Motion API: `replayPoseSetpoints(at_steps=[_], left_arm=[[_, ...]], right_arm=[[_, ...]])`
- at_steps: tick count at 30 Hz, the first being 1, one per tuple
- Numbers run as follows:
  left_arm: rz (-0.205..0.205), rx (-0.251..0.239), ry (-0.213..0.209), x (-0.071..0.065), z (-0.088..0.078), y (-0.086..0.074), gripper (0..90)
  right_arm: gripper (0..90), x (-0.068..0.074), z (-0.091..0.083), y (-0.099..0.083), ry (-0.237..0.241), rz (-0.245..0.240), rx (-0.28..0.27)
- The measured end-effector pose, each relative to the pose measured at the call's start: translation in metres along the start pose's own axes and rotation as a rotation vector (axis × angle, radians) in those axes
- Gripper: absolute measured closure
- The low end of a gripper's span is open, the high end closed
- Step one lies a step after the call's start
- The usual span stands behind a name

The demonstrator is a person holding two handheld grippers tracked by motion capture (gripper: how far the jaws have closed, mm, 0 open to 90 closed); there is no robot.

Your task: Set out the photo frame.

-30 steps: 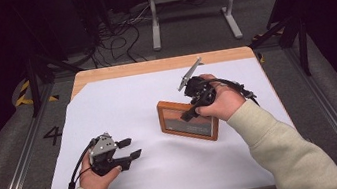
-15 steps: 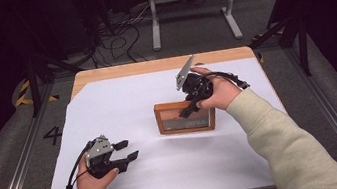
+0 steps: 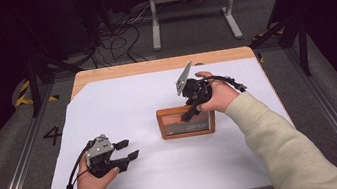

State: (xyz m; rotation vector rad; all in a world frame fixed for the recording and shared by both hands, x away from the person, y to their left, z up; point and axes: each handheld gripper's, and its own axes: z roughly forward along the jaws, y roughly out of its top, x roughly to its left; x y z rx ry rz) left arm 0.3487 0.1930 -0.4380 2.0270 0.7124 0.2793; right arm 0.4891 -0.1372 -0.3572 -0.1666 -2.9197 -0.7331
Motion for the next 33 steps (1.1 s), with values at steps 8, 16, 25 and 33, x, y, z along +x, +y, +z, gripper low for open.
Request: replayPoseSetpoints(at_steps=[8, 16, 25, 33], left_arm=[[0.0, 0.0, 0.0, 0.0, 0.001, 0.0, 44.0], [-0.002, -0.001, -0.003, 0.0, 0.002, 0.001, 44.0], [-0.002, 0.004, -0.005, 0.0, 0.002, 0.001, 44.0], [-0.004, 0.002, -0.009, 0.001, 0.004, 0.001, 43.9]], right_arm=[[70.9, -0.001, 0.001, -0.006, -0.012, 0.018, -0.006], [70.4, -0.003, 0.001, -0.005, -0.051, 0.002, -0.001], [41.1, -0.01, -0.01, -0.01, -0.206, 0.07, -0.053], [35.1, -0.006, -0.024, -0.018, -0.246, 0.112, -0.117]])
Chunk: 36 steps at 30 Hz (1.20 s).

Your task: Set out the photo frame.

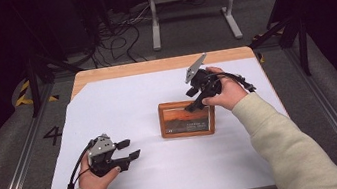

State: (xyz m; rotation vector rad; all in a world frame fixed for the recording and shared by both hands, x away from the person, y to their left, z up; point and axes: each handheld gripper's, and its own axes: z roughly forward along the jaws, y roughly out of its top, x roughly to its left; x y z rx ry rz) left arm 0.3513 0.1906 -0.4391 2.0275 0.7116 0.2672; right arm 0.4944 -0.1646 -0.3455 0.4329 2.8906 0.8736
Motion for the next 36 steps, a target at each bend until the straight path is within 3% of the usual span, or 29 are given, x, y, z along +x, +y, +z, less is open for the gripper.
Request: replayPoseSetpoints(at_steps=[4, 5, 7, 8, 14, 22, 29, 32, 36], left_arm=[[-0.001, -0.003, 0.002, 0.001, -0.001, 0.0, 43.9], [-0.001, -0.003, 0.002, 0.001, -0.001, 0.0, 44.0], [0.001, -0.003, 0.008, 0.0, -0.002, 0.001, 43.9], [0.01, -0.005, 0.012, 0.0, -0.003, 0.002, 43.9], [0.006, -0.005, 0.017, -0.003, -0.005, 0.006, 43.8], [0.017, -0.012, 0.021, -0.006, -0.01, 0.007, 43.0], [0.028, -0.019, 0.029, -0.006, -0.013, 0.006, 43.0], [0.016, -0.03, 0.025, -0.005, -0.014, 0.006, 42.2], [0.011, -0.04, 0.03, -0.005, -0.015, 0.006, 40.3]], right_arm=[[35.6, 0.011, -0.011, -0.003, -0.076, 0.01, -0.001], [35.6, 0.011, -0.011, -0.003, -0.076, 0.01, -0.001], [35.4, 0.018, -0.021, -0.007, -0.122, 0.03, -0.047], [31.9, 0.023, -0.03, -0.013, -0.146, 0.08, -0.093], [24.4, 0.035, -0.051, -0.033, -0.185, 0.161, -0.171], [15.8, 0.05, -0.069, -0.063, -0.219, 0.195, -0.265], [7.7, 0.066, -0.075, -0.095, -0.271, 0.246, -0.344], [5.9, 0.072, -0.076, -0.111, -0.287, 0.257, -0.414], [5.6, 0.078, -0.076, -0.133, -0.301, 0.294, -0.429]])
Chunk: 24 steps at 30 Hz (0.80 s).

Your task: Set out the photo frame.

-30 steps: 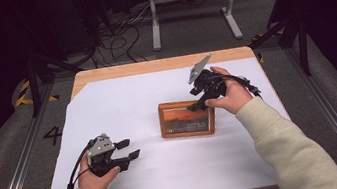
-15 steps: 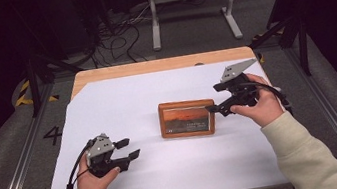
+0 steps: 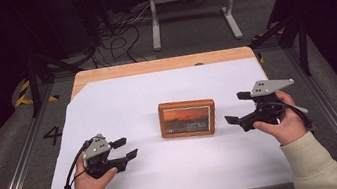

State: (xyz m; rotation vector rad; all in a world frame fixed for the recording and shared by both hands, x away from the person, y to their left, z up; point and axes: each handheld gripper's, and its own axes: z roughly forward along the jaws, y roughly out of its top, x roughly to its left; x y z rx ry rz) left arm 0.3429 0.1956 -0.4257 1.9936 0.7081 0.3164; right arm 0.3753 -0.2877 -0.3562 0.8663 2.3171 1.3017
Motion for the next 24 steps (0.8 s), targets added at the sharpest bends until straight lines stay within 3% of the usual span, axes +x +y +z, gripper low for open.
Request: replayPoseSetpoints(at_steps=[7, 8, 15, 24], left_arm=[[0.004, 0.016, 0.007, 0.0, 0.002, -0.001, 38.9], [0.0, 0.014, 0.002, 0.0, 0.002, -0.001, 38.7], [-0.032, 0.003, 0.0, 0.004, 0.002, -0.005, 38.7], [-0.039, -0.007, 0.011, 0.006, 0.001, -0.009, 38.7]], right_arm=[[4.6, -0.002, -0.002, -0.029, -0.007, 0.042, -0.006], [4.2, -0.003, -0.001, -0.035, -0.015, 0.037, 0.016], [3.1, -0.004, 0.005, -0.048, -0.025, 0.035, 0.017], [3.6, -0.006, 0.016, -0.071, -0.053, 0.049, -0.036]])
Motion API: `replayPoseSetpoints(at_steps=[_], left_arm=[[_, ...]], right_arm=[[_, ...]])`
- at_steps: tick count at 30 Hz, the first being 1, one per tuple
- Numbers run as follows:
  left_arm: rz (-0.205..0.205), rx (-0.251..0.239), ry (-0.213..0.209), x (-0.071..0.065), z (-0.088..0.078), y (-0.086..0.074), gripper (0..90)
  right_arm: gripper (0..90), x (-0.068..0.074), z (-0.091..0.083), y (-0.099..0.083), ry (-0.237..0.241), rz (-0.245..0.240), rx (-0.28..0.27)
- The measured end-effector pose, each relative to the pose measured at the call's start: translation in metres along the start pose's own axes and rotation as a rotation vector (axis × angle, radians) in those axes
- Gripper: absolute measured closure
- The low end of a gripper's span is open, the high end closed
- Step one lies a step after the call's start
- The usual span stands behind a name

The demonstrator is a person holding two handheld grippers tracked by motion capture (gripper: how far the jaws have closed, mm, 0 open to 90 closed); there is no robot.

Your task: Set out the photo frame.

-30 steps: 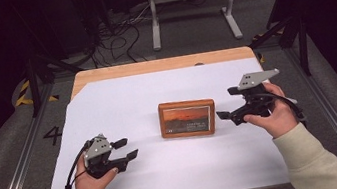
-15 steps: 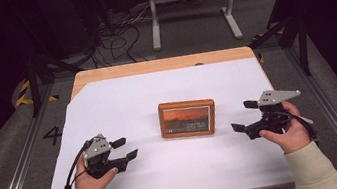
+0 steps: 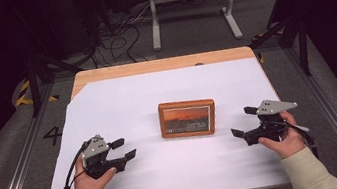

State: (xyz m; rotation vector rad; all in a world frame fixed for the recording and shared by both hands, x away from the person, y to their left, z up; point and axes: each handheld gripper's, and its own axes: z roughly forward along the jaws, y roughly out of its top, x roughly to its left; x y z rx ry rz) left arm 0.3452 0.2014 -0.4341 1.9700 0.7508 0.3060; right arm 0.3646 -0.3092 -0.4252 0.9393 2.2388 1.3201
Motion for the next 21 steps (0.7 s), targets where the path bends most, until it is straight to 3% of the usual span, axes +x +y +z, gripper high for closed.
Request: replayPoseSetpoints(at_steps=[5, 21], left_arm=[[-0.008, -0.012, 0.001, 0.002, 0.001, -0.003, 38.7], [-0.036, -0.014, -0.013, 0.005, 0.004, -0.006, 38.6]], right_arm=[[3.9, -0.004, 0.007, -0.011, -0.025, 0.034, 0.01], [4.0, 0.0, 0.012, -0.012, -0.048, -0.009, 0.027]])
